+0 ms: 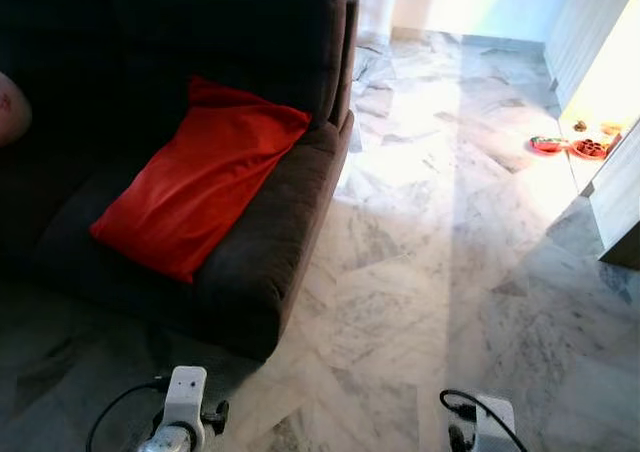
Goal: Move the pillow to the sofa from floor
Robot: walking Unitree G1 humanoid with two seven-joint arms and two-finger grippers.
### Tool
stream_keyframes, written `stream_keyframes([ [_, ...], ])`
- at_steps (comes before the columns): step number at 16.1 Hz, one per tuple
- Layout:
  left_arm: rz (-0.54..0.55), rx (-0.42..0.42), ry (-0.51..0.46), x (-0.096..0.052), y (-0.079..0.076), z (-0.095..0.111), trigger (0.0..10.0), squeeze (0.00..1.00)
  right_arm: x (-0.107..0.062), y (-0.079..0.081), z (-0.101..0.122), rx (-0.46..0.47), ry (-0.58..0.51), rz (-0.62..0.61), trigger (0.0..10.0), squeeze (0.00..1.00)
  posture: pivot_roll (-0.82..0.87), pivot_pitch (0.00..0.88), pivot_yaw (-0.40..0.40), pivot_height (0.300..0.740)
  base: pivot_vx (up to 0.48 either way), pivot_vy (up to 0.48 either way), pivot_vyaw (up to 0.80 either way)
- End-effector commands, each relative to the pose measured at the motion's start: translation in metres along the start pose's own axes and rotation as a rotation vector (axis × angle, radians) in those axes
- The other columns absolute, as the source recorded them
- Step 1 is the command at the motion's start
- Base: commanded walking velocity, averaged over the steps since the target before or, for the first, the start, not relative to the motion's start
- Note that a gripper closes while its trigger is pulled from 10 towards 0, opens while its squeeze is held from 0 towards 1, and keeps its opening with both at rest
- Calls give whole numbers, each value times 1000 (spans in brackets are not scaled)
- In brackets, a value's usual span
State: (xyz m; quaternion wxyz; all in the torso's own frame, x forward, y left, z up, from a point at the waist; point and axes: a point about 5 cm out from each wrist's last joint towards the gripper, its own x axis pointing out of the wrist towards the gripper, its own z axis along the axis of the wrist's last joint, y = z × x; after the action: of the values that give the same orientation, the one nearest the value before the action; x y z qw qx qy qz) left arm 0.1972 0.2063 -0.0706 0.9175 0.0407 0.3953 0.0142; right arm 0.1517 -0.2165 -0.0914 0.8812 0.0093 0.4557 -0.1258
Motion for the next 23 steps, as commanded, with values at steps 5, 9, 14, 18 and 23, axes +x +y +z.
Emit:
stream_keyframes([
  [5, -2, -2, 13, 0, 0, -2, 10000, 0, -1, 4, -4, -6, 21, 7, 10000, 0, 26, 0, -40, 740, 0, 0, -750],
  [9, -2, -4, 12, 0, 0, -2, 10000, 0, -1, 4, -4, -10, 24, 9, 10000, 0, 29, 0, -40, 740, 0, 0, -744],
  [14, -4, -1, 13, -1, 0, -3, 10000, 0, -1, 4, -5, -11, 29, 9, 10000, 0, 27, 0, -37, 740, 0, 0, -741],
  [18, -5, -1, 12, 0, 0, -2, 10000, 0, -1, 4, -5, -11, 30, 6, 10000, 0, 26, 0, -37, 740, 0, 0, -742],
  [23, -7, -4, 6, 0, -1, -1, 10000, 0, 0, 4, -4, -12, 31, 5, 10000, 0, 26, 0, -38, 740, 0, 0, -744],
])
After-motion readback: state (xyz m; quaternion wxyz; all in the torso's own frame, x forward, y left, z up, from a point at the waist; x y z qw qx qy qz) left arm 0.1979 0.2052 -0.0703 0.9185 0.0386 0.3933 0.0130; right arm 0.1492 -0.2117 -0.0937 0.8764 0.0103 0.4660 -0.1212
